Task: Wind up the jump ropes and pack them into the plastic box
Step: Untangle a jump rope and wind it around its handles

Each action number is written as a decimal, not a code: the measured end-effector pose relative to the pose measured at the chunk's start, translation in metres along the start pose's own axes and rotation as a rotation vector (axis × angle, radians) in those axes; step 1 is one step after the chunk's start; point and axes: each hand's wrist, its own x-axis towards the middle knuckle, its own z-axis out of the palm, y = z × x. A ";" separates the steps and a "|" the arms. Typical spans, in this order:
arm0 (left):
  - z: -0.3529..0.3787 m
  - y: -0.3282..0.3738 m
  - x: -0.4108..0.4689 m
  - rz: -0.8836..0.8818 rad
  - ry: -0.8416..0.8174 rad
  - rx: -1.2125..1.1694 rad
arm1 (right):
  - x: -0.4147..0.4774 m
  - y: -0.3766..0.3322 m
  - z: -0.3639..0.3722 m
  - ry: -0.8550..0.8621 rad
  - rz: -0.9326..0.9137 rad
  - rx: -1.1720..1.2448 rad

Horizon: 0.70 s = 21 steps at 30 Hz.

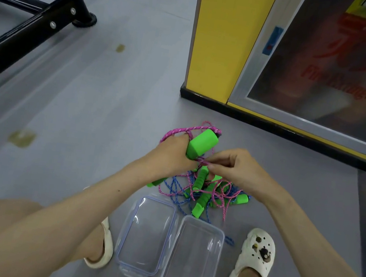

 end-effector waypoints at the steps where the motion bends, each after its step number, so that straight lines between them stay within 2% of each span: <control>1: 0.000 -0.003 0.001 -0.011 0.048 0.058 | 0.000 0.002 -0.001 0.004 0.013 -0.116; 4: -0.007 -0.013 0.004 -0.112 0.211 0.175 | 0.001 0.012 -0.007 0.092 0.085 -0.710; 5: -0.011 -0.015 0.005 -0.151 0.223 0.161 | 0.000 0.015 -0.011 0.138 0.116 -0.828; 6: -0.014 -0.015 0.005 -0.181 0.201 0.132 | -0.001 0.017 -0.013 0.168 0.131 -0.841; 7: -0.017 -0.013 0.005 -0.194 0.155 0.085 | -0.002 0.018 -0.015 0.179 0.120 -0.781; 9: -0.017 -0.004 0.003 -0.210 0.022 -0.104 | -0.001 0.017 -0.015 0.160 0.044 -0.498; 11: -0.011 0.006 -0.001 -0.220 -0.098 -0.343 | 0.000 0.007 -0.005 0.057 -0.014 -0.186; 13: -0.005 0.014 -0.003 -0.211 -0.159 -0.507 | 0.001 0.002 0.006 -0.022 -0.062 -0.113; 16: -0.007 0.019 -0.003 -0.184 -0.221 -0.690 | 0.003 0.000 0.010 -0.012 -0.047 -0.001; 21: -0.015 0.009 0.000 -0.150 -0.343 -0.722 | -0.003 -0.005 -0.015 0.074 -0.015 0.172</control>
